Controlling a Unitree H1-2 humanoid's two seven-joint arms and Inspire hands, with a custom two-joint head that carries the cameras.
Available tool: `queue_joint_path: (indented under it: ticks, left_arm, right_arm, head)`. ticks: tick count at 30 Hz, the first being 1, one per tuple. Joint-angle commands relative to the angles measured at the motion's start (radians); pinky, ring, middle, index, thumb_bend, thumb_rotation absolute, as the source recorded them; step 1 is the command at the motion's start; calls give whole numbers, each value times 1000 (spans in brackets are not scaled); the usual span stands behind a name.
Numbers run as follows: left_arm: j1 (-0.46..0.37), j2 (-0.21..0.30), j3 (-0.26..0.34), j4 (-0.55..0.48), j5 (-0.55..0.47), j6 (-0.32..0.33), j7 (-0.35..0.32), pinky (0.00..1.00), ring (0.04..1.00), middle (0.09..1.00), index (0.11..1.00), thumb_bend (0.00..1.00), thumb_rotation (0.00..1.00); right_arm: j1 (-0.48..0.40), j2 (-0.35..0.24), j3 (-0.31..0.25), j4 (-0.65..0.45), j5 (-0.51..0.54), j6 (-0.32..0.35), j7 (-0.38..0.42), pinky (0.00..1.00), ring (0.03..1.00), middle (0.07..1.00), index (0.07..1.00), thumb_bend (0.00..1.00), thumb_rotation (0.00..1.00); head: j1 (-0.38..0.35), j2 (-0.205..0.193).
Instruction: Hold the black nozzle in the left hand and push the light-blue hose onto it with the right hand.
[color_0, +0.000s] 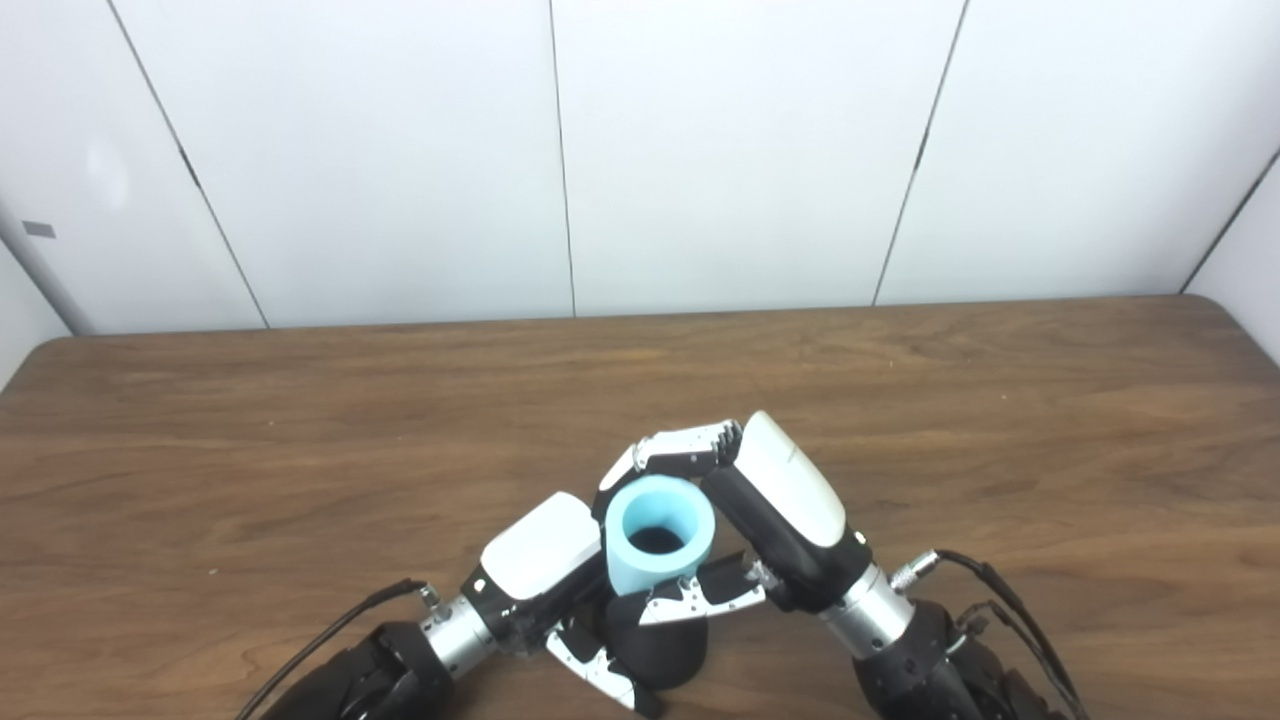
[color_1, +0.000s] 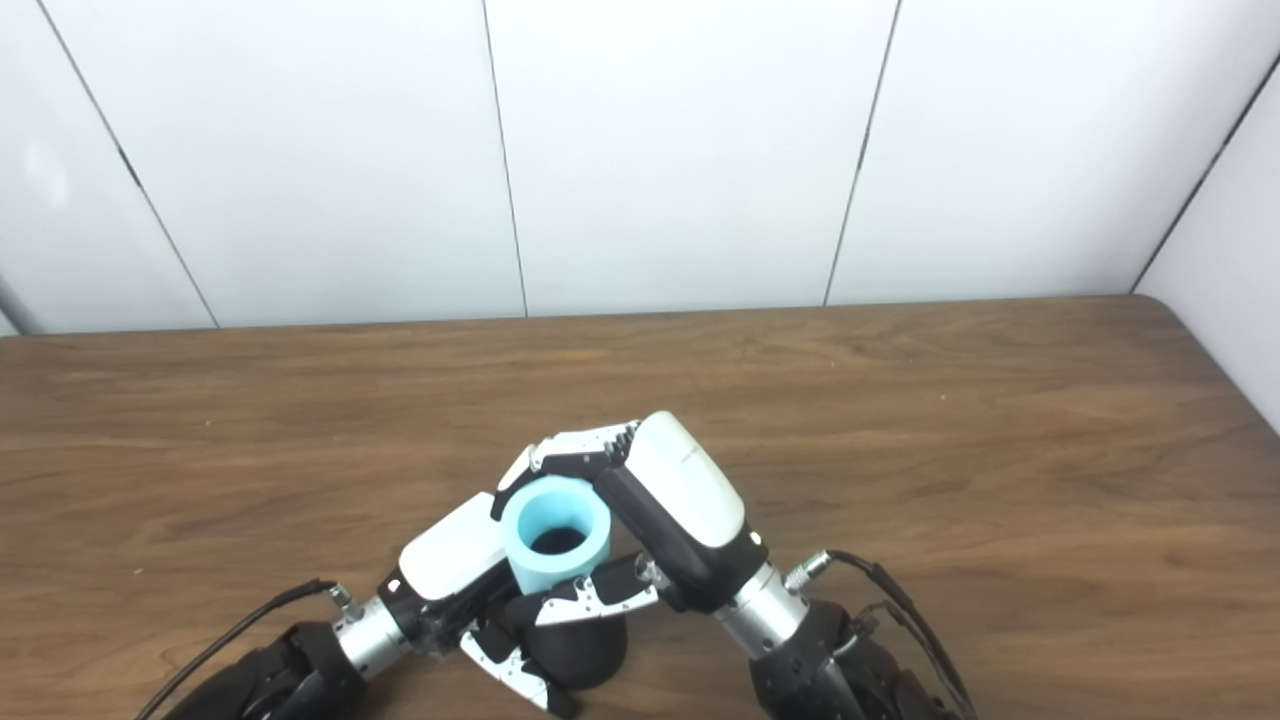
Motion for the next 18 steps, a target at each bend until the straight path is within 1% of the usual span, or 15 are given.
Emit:
queue_joint_path:
  ticks: [1, 4, 6, 8, 11, 15, 16, 18]
  left_arm:
    - [85, -12, -52, 70, 34, 9, -43, 211, 271, 399, 518, 513, 0]
    - [88, -13, -47, 68, 38, 9, -44, 199, 260, 395, 515, 513, 0]
    - [87, -12, -50, 68, 38, 9, -39, 198, 260, 396, 515, 513, 0]
    - [87, -12, -48, 68, 37, 9, -44, 192, 256, 395, 514, 513, 0]
    - [87, -13, -48, 67, 35, 9, -50, 213, 277, 402, 518, 514, 0]
    - [86, -14, -49, 69, 33, 9, -48, 196, 259, 394, 514, 513, 0]
    - [86, -15, -48, 69, 34, 9, -49, 188, 249, 432, 498, 518, 0]
    - [86, -15, -49, 70, 34, 9, -46, 190, 254, 404, 509, 515, 0]
  right_arm:
    - [3, -11, 7, -2, 8, 39, 70, 120, 176, 473, 482, 526, 0]
    - [4, -12, 5, -13, 17, 62, 85, 111, 162, 471, 482, 527, 0]
    - [4, -14, 5, -18, 15, 75, 94, 114, 169, 472, 482, 527, 0]
    - [3, -16, 5, -19, 16, 80, 99, 125, 182, 473, 482, 527, 0]
    - [2, -17, 5, -21, 18, 86, 103, 125, 178, 472, 482, 527, 0]
    - [0, -18, 8, -22, 12, 89, 109, 130, 185, 472, 482, 527, 0]
    - [0, -18, 9, -22, 12, 90, 111, 132, 188, 472, 482, 527, 0]
    - [-1, -18, 9, -21, 12, 91, 113, 134, 190, 473, 482, 527, 0]
  head:
    - [0, 0]
    - [-2, 1]
    - [-2, 1]
    - [-2, 1]
    - [-2, 1]
    - [-1, 0]
    - [-1, 0]
    - [-1, -1]
